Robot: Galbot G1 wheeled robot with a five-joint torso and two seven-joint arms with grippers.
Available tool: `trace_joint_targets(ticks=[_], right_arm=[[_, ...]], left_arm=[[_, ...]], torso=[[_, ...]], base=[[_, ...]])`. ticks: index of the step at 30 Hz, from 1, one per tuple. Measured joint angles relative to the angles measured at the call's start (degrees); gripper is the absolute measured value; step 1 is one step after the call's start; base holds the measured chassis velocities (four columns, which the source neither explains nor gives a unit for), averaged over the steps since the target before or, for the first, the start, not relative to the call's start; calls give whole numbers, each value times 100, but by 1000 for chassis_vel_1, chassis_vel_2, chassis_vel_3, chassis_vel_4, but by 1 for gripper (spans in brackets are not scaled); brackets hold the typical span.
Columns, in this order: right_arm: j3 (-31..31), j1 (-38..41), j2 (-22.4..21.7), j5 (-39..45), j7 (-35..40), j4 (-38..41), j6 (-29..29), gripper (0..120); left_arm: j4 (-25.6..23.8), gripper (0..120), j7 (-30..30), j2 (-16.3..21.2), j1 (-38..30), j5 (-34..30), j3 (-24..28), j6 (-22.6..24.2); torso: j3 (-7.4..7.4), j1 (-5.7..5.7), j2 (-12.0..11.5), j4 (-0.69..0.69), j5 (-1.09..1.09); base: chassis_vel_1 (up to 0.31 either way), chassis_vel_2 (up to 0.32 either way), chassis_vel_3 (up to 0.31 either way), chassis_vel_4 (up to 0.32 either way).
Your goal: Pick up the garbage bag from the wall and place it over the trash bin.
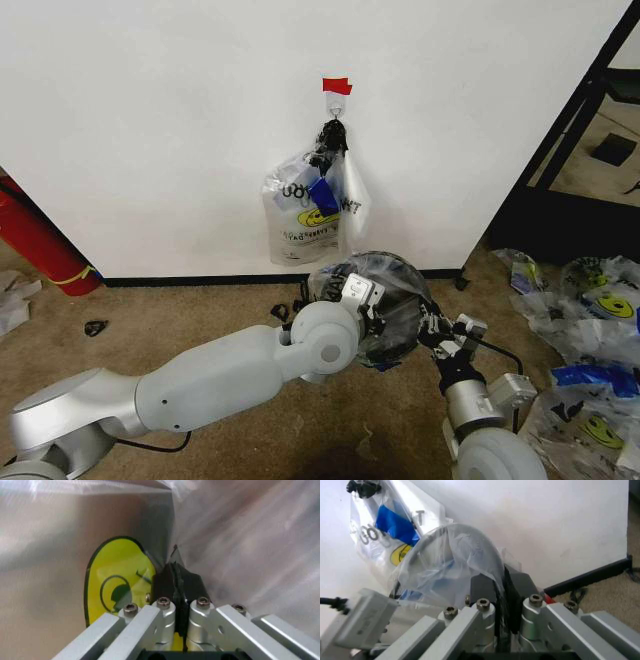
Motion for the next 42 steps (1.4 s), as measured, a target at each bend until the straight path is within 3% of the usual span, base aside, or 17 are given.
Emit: trace_joint_targets(ticks=[16,21,25,29,42], right_arm=[[-35,-90,-71,-99,-39,61,12,1],[-28,-84,-87,-154,-56,41,50,1],[-17,-39,-93,-178,-57,13,63,1],[-43,-27,-61,-251,-57,0,84,1],[-263,-188,-7,-516,-95,113,226,1]], left_arm=[[522,0,107,-263,-74,156,250,-56],[288,0,173,-190,-103,123,161,-86],[-117,0,141,-11,-244,-203,107,-63],[-201,0,-36,13,-279,-484,232,0],[501,0,-162,-388,-262,-740,446,15]], torso=[[0,0,0,0,-1],[0,0,0,0,-1],[0,-1,0,0,-1],[0,-1,0,0,-1],[0,-1,0,-1,0]], base=[[0,0,0,0],[0,0,0,0],[0,0,0,0],[0,0,0,0],[0,0,0,0]])
